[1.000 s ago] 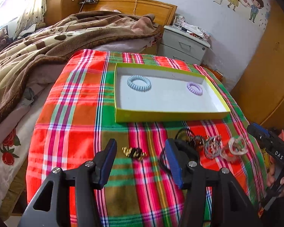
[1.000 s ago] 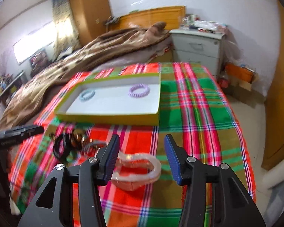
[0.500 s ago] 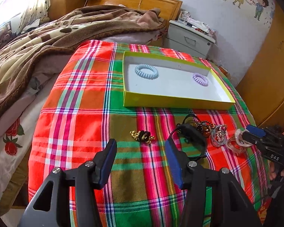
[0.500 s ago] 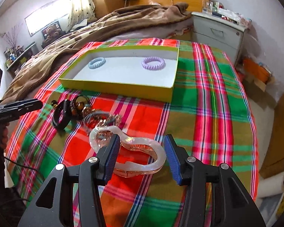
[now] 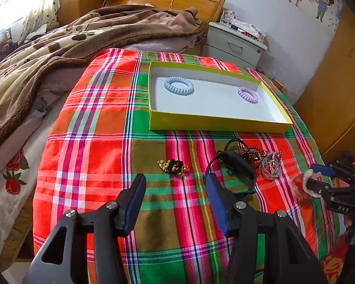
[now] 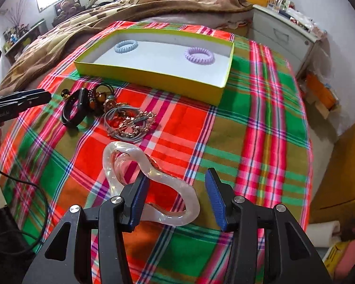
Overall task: Organize jewelry
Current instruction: 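Move the right gripper to the clear pink claw clip, then grasp the pink claw clip with the right gripper while the left grasps the gold-black clip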
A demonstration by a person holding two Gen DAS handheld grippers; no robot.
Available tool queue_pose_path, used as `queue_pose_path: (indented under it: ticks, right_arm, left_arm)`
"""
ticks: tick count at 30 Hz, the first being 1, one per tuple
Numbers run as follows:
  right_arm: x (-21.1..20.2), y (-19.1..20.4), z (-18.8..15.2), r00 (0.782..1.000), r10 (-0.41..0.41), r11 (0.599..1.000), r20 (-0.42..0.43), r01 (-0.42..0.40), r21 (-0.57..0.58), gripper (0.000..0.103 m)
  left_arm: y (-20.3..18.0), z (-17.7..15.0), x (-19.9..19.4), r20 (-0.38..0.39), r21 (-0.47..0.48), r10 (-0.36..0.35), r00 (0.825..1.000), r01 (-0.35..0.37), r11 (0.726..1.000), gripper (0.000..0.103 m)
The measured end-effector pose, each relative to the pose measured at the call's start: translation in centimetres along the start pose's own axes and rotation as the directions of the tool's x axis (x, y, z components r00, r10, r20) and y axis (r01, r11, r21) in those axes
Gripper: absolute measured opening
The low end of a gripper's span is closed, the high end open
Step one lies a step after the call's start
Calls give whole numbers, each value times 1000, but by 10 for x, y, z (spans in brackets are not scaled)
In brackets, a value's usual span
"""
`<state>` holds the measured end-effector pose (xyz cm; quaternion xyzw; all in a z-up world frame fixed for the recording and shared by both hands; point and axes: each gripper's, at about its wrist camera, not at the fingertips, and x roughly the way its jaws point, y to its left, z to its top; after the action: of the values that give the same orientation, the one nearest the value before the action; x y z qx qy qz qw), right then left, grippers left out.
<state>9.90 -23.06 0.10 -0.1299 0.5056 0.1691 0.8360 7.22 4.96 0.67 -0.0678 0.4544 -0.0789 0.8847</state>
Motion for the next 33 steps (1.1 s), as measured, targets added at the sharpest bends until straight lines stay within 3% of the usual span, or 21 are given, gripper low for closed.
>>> queue_pose_path:
  ticks: [9,20,33]
  right_arm:
    - [-7,-11,-16,999,29,993,46,-34,113,11]
    - [-15,-15,-26,983,85,946,160,-130,297,11]
    - [-20,-5,-20,976,52,933,213,-124,339,11]
  left_arm:
    - [13,-4,0,-4,-26,3,1000,-3,1000,55]
    - [11,-4,14,-30,13,25,999,-24,1000,55]
    - [0,8,35,-32,77,69,997,-66,995,55]
